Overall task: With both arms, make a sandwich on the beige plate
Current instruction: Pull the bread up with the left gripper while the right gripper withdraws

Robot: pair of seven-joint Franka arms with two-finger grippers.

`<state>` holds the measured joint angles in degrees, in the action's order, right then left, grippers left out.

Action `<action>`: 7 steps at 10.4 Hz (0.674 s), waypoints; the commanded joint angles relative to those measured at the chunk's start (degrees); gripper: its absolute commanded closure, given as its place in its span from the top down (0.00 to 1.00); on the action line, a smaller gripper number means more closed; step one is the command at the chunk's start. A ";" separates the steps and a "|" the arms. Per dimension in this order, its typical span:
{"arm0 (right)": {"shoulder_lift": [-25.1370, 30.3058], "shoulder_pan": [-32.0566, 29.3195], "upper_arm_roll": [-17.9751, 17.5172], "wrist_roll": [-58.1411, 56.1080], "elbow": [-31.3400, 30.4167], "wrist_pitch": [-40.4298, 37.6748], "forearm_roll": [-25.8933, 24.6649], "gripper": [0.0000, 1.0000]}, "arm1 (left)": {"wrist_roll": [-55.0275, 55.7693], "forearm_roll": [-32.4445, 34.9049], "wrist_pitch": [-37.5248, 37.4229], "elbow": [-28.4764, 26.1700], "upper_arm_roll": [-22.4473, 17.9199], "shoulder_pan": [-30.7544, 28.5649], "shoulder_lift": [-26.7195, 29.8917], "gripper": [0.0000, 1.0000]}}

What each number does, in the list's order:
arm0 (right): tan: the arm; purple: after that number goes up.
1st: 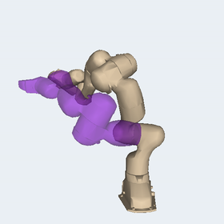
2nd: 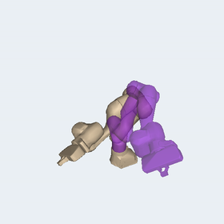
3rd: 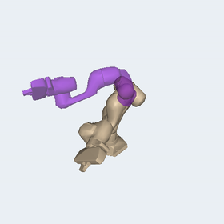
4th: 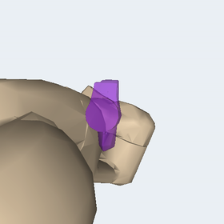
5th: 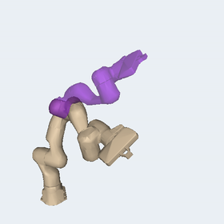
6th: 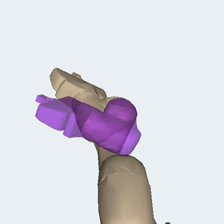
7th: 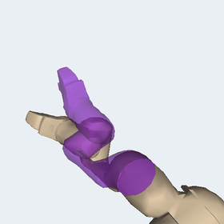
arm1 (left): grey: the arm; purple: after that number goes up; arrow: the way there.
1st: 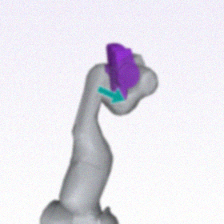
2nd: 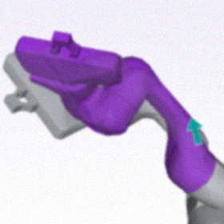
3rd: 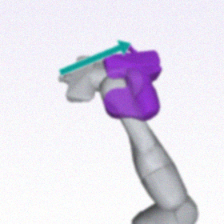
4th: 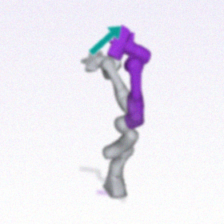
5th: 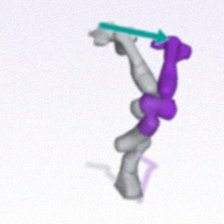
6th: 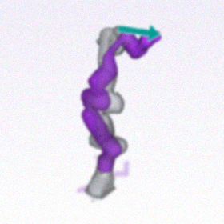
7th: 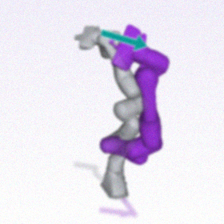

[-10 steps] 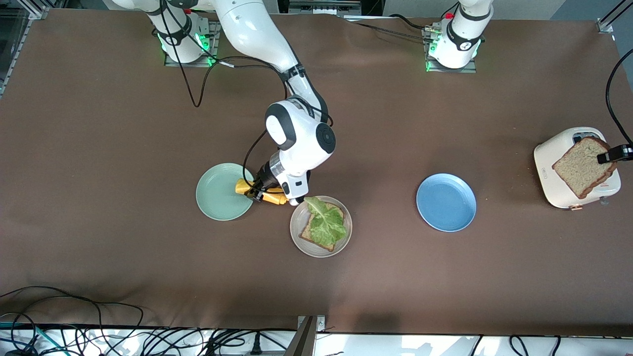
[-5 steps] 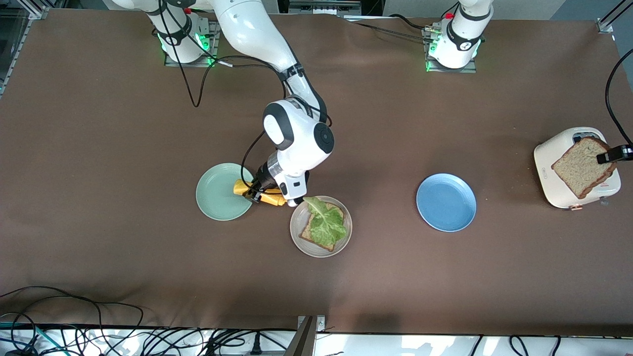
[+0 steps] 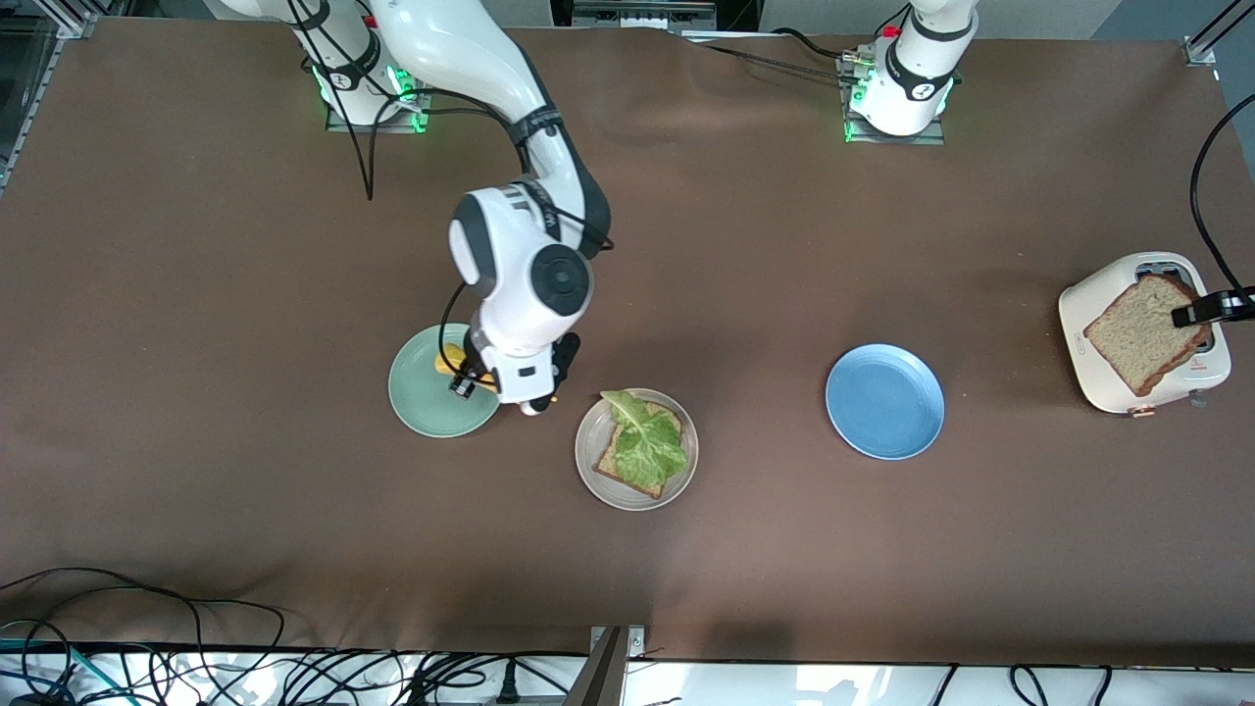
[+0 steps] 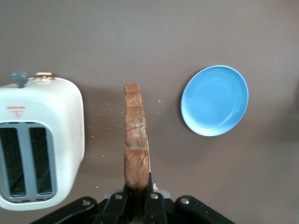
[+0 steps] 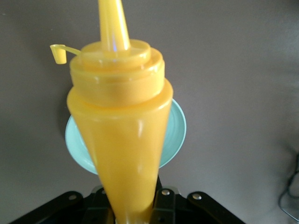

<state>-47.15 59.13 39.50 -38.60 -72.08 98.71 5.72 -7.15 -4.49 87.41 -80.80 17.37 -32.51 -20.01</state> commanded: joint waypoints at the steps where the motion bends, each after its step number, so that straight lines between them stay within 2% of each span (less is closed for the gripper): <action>1: 7.67 -5.75 -5.46 -3.39 -3.86 -2.45 4.02 0.00 | 9.04 -1.40 -0.48 -0.06 5.37 0.08 0.42 0.00; 2: 10.30 -8.82 -7.83 -5.50 -5.08 -3.34 5.25 0.00 | 13.52 -1.83 -0.40 0.12 8.18 0.52 0.07 0.00; 3: 12.93 -12.86 -10.90 -7.43 -6.92 -3.43 6.22 0.00 | 16.61 -3.75 -0.40 0.12 8.91 1.65 -0.72 0.00; 6: 18.48 -25.25 -19.35 -16.99 -11.67 -3.43 7.89 0.00 | 24.96 -9.73 0.31 0.20 8.91 8.49 -2.74 0.00; 7: 19.80 -29.55 -21.81 -21.90 -13.08 -3.78 8.95 0.00 | 28.48 -12.19 2.74 0.20 8.91 10.95 -3.53 0.00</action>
<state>-31.94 35.15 22.26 -54.72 -80.47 95.18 12.74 16.91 -13.45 88.19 -81.12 26.49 -24.41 -22.12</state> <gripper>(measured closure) 0.749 0.912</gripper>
